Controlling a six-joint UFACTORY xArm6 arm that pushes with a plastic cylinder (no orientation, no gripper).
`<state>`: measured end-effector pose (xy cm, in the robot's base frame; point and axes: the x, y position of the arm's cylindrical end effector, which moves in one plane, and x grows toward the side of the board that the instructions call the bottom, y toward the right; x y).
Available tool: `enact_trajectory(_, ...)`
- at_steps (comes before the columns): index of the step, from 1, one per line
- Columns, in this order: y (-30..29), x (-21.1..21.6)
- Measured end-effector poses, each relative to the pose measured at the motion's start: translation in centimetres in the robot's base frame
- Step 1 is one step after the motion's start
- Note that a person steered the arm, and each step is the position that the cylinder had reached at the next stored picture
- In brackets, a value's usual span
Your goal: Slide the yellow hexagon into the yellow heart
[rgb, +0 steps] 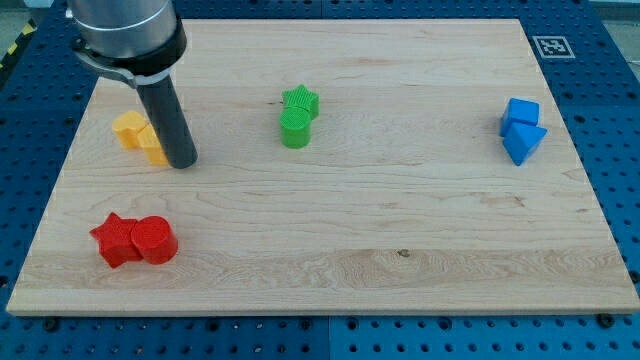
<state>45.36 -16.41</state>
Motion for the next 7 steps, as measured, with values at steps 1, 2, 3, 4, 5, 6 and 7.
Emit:
enact_trajectory(1, -0.03, 0.0)
enact_trajectory(2, -0.16, 0.0)
enact_trajectory(3, -0.47, -0.15)
enact_trajectory(4, -0.59, -0.15)
enact_trajectory(5, -0.59, -0.15)
enact_trajectory(6, -0.57, -0.1)
enact_trajectory(7, -0.54, -0.02)
